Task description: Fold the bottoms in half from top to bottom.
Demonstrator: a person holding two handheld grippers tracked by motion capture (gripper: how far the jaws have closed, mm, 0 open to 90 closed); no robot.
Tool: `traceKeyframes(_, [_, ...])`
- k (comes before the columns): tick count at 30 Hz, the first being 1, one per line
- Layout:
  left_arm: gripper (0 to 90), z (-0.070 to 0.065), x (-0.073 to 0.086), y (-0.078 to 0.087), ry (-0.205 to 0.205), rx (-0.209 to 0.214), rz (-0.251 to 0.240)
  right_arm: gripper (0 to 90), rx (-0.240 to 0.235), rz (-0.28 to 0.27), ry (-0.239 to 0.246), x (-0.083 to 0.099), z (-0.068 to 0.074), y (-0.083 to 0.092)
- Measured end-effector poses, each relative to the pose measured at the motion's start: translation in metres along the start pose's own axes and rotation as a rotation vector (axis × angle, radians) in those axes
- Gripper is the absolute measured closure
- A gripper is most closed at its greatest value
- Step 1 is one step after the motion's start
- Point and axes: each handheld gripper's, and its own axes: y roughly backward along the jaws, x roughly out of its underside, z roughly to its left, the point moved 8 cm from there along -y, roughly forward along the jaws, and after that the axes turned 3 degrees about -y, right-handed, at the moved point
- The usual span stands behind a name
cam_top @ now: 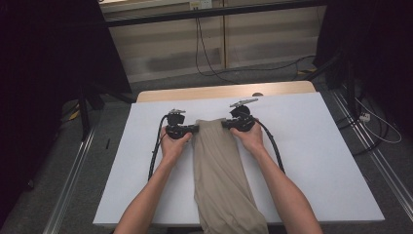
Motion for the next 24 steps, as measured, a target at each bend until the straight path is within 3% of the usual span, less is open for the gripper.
traceKeyframes(3, [80.9,-0.006,-0.017,0.002,-0.007,0.019,-0.039,83.1,0.005,-0.044,0.003,-0.011,-0.004,0.013])
traceKeyframes(8, [80.8,-0.021,-0.045,0.002,-0.072,0.026,-0.064,83.0,0.018,-0.104,0.002,-0.027,-0.015,0.036])
traceKeyframes(14, [80.6,-0.031,-0.080,0.007,-0.098,0.050,-0.138,82.8,0.027,-0.171,0.008,-0.055,-0.024,0.063])
traceKeyframes(24, [79.8,-0.046,-0.137,0.034,-0.168,0.082,-0.238,82.7,0.024,-0.265,0.060,-0.109,-0.022,0.106])
